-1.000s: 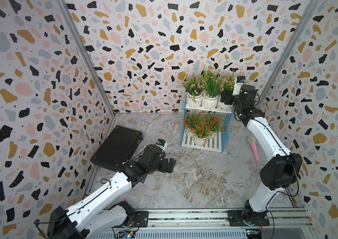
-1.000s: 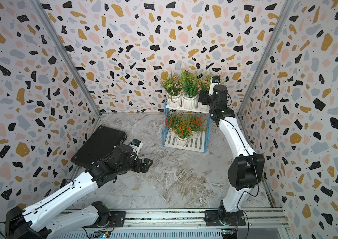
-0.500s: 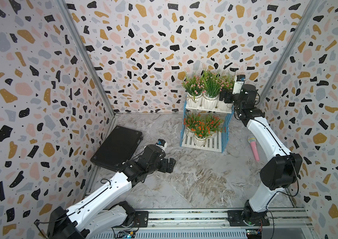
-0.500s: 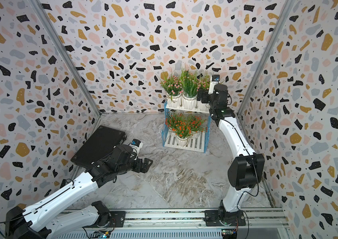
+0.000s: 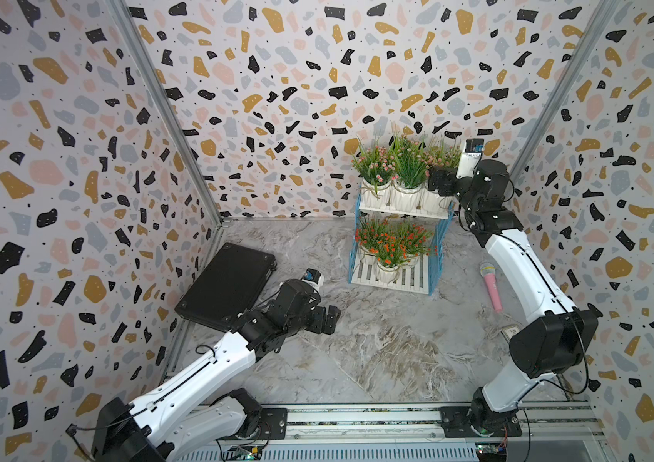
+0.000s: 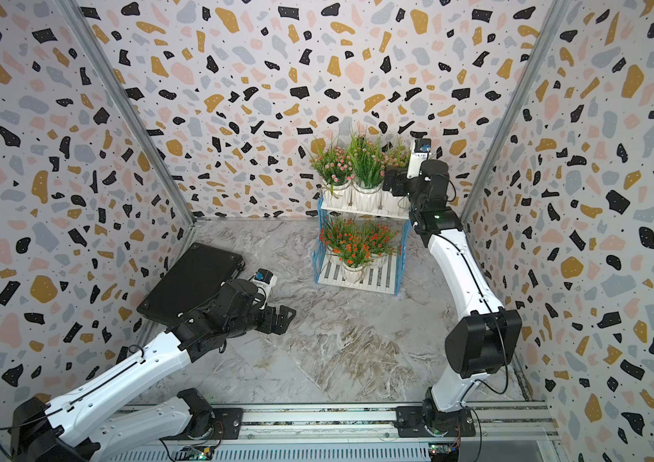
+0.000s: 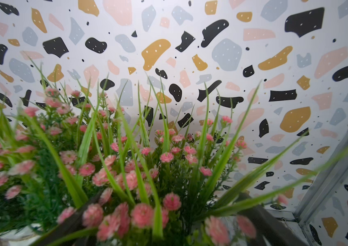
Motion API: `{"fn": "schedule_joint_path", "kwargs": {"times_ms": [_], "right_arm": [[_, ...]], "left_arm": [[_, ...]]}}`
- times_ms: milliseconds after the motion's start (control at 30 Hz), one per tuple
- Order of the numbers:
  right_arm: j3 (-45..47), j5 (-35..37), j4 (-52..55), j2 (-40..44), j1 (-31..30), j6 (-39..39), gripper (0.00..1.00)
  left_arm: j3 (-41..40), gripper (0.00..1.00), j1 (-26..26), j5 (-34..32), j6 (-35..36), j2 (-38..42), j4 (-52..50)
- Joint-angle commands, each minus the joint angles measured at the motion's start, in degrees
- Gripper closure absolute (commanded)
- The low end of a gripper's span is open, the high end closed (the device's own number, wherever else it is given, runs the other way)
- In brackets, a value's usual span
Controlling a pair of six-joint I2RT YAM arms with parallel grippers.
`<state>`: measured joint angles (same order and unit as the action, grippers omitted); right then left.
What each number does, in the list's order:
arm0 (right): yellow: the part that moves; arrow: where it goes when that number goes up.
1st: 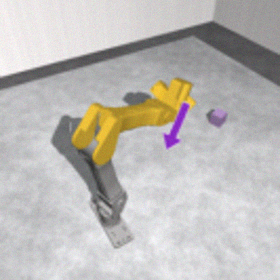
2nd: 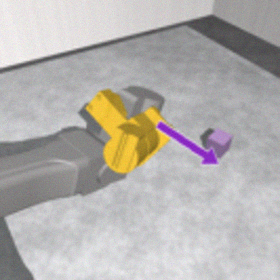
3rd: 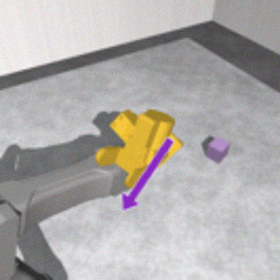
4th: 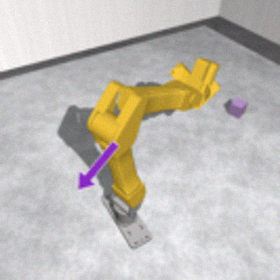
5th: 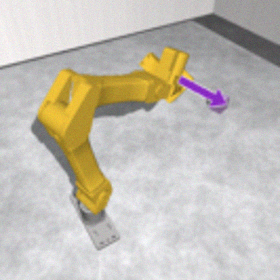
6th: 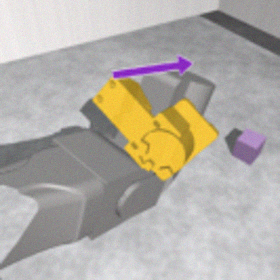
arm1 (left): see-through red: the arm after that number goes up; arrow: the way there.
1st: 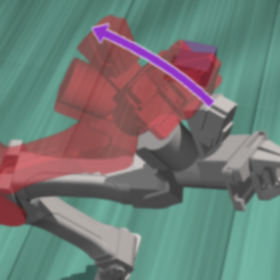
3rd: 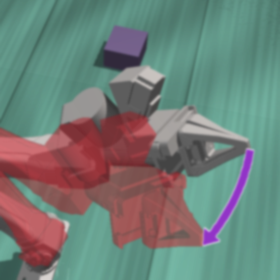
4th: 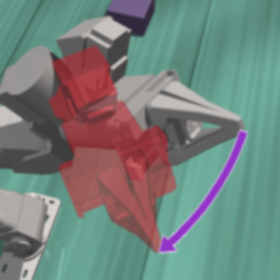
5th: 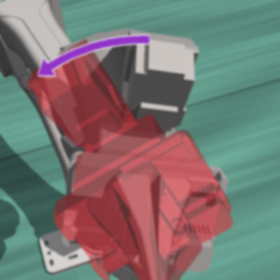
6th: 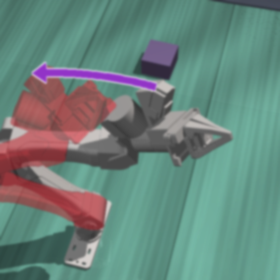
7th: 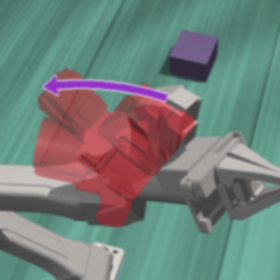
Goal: Place the baby's breath potted plants on the rack by color
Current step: Place the baby's breath potted plant on the rack.
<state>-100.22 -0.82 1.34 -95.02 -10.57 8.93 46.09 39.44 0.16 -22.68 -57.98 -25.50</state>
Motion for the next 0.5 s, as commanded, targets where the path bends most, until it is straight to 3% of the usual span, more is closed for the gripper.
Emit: {"fn": "schedule_joint_path", "kwargs": {"times_ms": [0,167,467], "right_arm": [[0.36,-1.0,0.48,3.86,0.02,-0.28,0.0],[2.55,-2.42,3.02,9.17,0.02,-0.62,0.0],[14.45,-1.4,14.63,27.82,0.88,-2.21,0.0]], "left_arm": [[0.75,0.01,0.13,0.45,0.78,0.14,1.59],[0.97,0.01,0.19,0.53,0.65,0.06,1.63],[4.63,0.01,0.15,0.45,1.13,-2.31,0.61]]}}
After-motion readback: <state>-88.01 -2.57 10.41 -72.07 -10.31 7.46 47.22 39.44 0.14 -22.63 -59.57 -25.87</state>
